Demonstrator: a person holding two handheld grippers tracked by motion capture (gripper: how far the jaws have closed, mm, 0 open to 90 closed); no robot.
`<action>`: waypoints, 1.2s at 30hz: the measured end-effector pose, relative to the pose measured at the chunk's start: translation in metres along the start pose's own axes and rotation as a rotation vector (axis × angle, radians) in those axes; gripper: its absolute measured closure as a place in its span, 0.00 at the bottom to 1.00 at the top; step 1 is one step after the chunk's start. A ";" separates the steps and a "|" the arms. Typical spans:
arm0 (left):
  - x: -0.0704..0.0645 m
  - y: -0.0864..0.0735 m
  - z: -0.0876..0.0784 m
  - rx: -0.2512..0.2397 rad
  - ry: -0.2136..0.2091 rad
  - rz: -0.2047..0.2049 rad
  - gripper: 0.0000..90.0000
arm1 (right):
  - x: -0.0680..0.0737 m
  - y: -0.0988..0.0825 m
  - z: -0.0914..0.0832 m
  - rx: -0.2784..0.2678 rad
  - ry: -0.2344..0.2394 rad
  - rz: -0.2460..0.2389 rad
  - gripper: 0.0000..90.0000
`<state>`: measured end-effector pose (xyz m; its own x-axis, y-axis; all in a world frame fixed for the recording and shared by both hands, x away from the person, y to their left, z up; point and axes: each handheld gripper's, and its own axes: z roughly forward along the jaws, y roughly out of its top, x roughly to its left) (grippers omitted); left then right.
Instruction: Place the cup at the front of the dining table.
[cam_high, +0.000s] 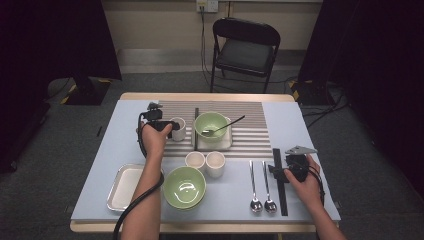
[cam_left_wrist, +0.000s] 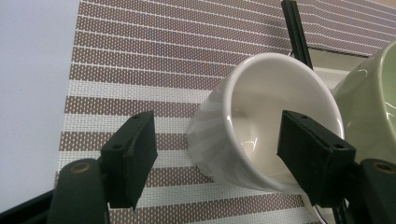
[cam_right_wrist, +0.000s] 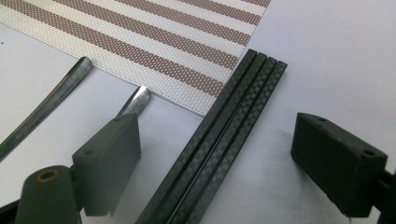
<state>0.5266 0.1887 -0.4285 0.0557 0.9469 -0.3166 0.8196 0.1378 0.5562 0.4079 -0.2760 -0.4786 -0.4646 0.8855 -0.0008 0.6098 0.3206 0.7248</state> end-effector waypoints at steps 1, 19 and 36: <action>0.000 0.000 0.000 0.001 -0.001 0.001 0.31 | 0.000 0.000 0.000 0.000 0.000 0.000 0.17; -0.003 0.004 -0.002 0.008 -0.025 -0.005 0.26 | 0.000 0.000 0.000 0.000 0.000 0.001 0.17; -0.003 0.003 -0.007 0.002 -0.032 -0.006 0.24 | 0.000 0.000 0.000 0.000 0.000 0.001 0.17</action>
<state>0.5251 0.1881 -0.4206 0.0691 0.9365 -0.3438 0.8213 0.1422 0.5525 0.4080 -0.2759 -0.4786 -0.4638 0.8859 -0.0005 0.6102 0.3199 0.7248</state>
